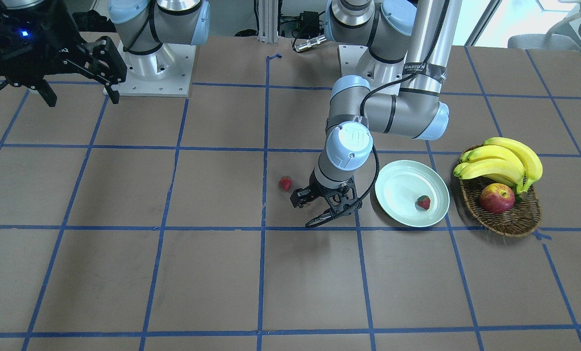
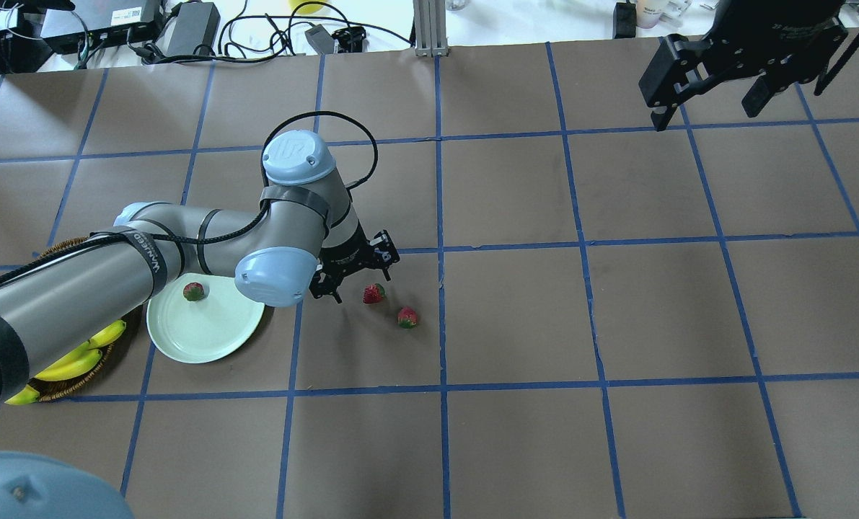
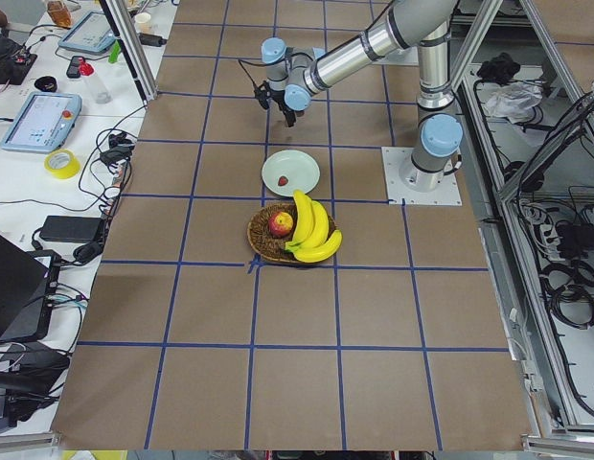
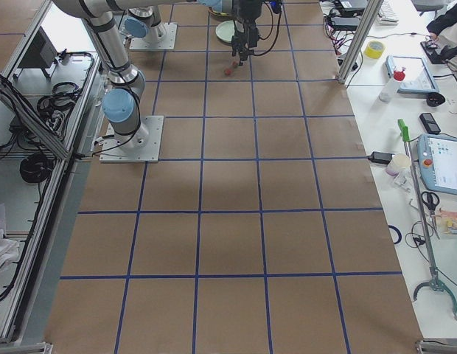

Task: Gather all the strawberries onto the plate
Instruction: 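Grasp the strawberry nearer the plate with the left gripper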

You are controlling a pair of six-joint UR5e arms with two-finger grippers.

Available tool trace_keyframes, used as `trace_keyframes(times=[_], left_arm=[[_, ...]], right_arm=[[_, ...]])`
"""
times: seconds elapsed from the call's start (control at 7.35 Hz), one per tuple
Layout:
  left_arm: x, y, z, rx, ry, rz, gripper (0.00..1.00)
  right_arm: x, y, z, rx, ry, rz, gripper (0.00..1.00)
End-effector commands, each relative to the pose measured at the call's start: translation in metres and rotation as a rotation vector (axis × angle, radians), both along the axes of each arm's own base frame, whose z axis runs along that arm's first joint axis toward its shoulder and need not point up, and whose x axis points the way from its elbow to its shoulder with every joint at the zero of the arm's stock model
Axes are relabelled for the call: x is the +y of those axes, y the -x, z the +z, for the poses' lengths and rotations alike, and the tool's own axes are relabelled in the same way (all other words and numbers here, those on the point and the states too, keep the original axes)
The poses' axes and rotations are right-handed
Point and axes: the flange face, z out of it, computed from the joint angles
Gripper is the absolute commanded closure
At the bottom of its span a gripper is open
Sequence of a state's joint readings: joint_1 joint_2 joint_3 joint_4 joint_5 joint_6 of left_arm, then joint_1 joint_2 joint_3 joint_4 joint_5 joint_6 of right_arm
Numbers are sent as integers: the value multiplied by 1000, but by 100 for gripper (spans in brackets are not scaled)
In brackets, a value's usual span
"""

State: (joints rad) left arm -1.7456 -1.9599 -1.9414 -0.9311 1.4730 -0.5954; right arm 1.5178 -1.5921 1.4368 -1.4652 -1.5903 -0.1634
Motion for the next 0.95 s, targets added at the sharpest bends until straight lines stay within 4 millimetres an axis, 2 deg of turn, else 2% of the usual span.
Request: trace_keyframes(times=[0.0, 0.27, 0.41, 0.54, 0.82], left_arm=[[5, -1, -8, -1, -18, -3, 34], [5, 2, -6, 26, -19, -7, 88], [5, 2, -6, 27, -17, -12, 100], [3, 2, 2, 30, 2, -18, 100], [-18, -1, 47, 21, 92, -78, 100]], right_arm=[[0, 1, 1, 10, 5, -2, 0], [8, -3, -15, -7, -26, -3, 0], [16, -3, -17, -10, -26, -36, 0], [16, -4, -17, -7, -21, -37, 0], [19, -14, -18, 2, -23, -17, 0]])
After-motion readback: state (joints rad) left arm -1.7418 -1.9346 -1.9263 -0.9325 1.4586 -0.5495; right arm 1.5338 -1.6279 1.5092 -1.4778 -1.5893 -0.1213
